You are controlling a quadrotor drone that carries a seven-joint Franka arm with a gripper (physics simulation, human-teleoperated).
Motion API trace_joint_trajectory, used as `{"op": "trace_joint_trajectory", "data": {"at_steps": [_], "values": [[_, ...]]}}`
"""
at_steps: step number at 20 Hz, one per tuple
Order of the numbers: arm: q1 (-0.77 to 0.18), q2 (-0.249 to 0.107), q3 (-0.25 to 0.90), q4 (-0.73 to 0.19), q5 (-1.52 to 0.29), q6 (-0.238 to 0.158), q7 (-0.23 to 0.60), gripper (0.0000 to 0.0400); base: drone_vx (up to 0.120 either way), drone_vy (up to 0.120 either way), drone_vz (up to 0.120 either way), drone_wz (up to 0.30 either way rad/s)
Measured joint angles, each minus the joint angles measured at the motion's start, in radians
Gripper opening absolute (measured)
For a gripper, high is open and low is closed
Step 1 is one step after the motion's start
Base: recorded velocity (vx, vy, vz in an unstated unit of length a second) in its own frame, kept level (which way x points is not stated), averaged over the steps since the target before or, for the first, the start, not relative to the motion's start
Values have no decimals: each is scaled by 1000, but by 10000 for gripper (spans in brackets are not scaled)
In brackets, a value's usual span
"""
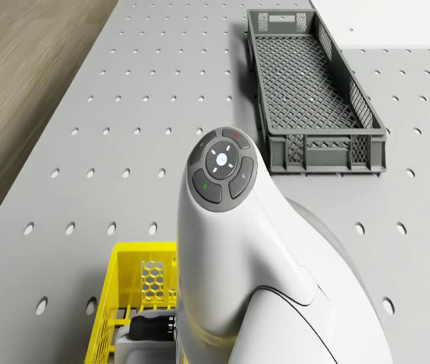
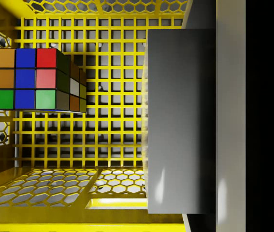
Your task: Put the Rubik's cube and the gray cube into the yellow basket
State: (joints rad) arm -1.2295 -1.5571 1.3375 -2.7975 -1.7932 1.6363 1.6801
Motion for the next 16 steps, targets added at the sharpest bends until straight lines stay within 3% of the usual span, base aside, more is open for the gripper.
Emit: {"op": "trace_joint_trajectory", "data": {"at_steps": [3,6,16], "values": [[0,-1,0,0,1,1,0,250,0,120,-120,0],[-1,-2,0,0,1,2,0,250,0,120,-13,0],[-13,-4,-65,17,-59,30,2,250,0,4,0,0]]}}
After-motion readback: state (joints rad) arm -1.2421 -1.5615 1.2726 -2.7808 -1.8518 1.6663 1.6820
